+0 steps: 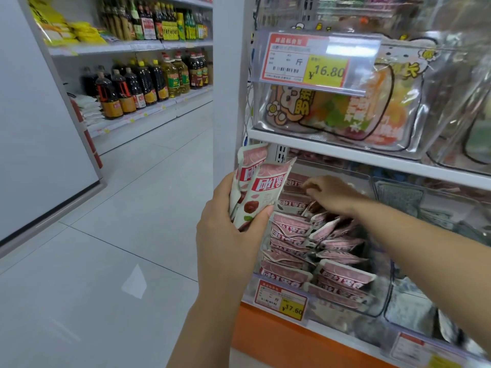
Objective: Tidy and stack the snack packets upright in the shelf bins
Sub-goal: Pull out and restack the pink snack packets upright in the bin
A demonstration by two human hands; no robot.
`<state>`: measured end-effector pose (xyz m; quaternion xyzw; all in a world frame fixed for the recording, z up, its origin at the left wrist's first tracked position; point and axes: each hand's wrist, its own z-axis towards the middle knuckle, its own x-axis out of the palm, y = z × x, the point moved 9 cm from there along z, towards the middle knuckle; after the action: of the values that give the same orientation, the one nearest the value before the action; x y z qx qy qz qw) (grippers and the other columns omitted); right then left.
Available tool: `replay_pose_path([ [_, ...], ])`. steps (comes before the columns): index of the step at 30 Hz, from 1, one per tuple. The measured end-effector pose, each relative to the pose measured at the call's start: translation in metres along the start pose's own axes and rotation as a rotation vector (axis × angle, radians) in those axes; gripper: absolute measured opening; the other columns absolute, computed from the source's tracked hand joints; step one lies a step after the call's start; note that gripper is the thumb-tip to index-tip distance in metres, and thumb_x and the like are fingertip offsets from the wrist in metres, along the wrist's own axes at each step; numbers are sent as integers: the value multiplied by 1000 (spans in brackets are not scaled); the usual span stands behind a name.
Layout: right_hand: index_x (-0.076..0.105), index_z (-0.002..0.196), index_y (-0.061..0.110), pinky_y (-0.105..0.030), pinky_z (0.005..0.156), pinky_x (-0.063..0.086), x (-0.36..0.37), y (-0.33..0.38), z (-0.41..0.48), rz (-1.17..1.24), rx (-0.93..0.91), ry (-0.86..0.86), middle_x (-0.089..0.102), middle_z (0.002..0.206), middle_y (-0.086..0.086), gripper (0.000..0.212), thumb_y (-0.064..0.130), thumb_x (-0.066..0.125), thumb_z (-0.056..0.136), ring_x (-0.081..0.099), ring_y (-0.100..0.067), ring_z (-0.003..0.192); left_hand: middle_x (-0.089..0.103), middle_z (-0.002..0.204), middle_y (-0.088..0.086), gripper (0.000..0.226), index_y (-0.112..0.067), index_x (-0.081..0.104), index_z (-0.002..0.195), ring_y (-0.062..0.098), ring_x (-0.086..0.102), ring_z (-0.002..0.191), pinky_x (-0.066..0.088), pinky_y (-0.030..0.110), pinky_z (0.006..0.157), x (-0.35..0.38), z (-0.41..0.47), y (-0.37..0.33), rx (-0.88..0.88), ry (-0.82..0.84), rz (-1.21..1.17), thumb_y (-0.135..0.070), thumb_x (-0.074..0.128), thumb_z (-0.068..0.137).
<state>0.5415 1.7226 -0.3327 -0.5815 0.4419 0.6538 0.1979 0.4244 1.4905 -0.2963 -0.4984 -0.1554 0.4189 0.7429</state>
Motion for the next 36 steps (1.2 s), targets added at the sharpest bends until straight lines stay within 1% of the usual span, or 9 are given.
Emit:
replay_pose_path([
  [2, 59, 121, 18, -28, 93, 36, -12, -13, -5, -36, -8, -52, 53, 134, -4, 35, 5, 39, 96, 49, -21, 120, 62, 104, -17, 58, -62, 39, 111, 4, 63, 96, 57, 32, 79, 2, 0, 0, -6, -9, 0, -33, 75, 75],
  [5, 63, 115, 22, -27, 84, 40, -7, -30, -7, -211, 23, 17, 57, 126, -7, 39, 0, 44, 90, 54, -24, 110, 62, 106, -16, 59, -49, 44, 123, 4, 62, 97, 58, 33, 78, 4, -2, 1, -33, -24, -35, -32, 75, 76],
  [10, 62, 78, 25, -29, 75, 42, -15, -13, -5, -300, -67, -48, 64, 95, 1, 17, 14, 55, 89, 58, -20, 91, 62, 107, -20, 58, -47, 45, 123, 1, 62, 98, 59, 29, 74, 10, -5, 2, -59, -17, -73, -30, 75, 77],
  [14, 58, 86, 20, -28, 64, 43, -34, 9, -11, -133, -127, -236, 61, 81, 5, 23, 41, 52, 93, 57, -14, 75, 62, 105, -20, 56, -47, 45, 121, -1, 62, 96, 58, 29, 75, 7, -3, 3, -57, -13, -59, -31, 75, 77],
  [19, 61, 87, 17, -32, 73, 48, -38, 15, -11, -45, -146, -314, 65, 87, 1, 16, 33, 58, 90, 60, -18, 81, 62, 106, -19, 57, -49, 44, 120, 1, 63, 96, 58, 32, 76, 6, -3, 3, -65, -13, -55, -31, 75, 76],
  [23, 63, 85, 16, -26, 60, 40, -11, 26, -7, -131, -170, -120, 65, 80, 2, 26, 41, 56, 90, 59, -14, 72, 63, 107, -16, 57, -46, 45, 123, 5, 64, 98, 59, 33, 75, 8, -3, 4, -74, -14, -70, -32, 75, 76],
  [25, 64, 88, 16, -28, 65, 44, 9, 31, -2, -246, -189, -14, 67, 85, 0, 23, 38, 57, 90, 60, -16, 75, 63, 108, -15, 57, -43, 45, 125, 7, 64, 99, 59, 33, 75, 8, -3, 5, -73, -14, -63, -34, 74, 77],
  [31, 66, 108, 17, -14, 71, 44, -1, 29, 0, 145, -166, 50, 69, 102, 2, 22, 20, 65, 86, 64, -12, 89, 62, 108, -18, 59, -43, 45, 127, 3, 63, 98, 59, 31, 75, 7, -2, 5, -67, -11, -49, -34, 74, 77],
  [36, 67, 95, 24, -12, 71, 42, -30, 10, -27, 61, -144, -46, 66, 93, 11, 10, 26, 65, 86, 60, -2, 82, 62, 107, -19, 59, -42, 45, 127, 2, 62, 97, 58, 31, 76, 7, -3, 4, -53, -17, -17, -34, 74, 77],
])
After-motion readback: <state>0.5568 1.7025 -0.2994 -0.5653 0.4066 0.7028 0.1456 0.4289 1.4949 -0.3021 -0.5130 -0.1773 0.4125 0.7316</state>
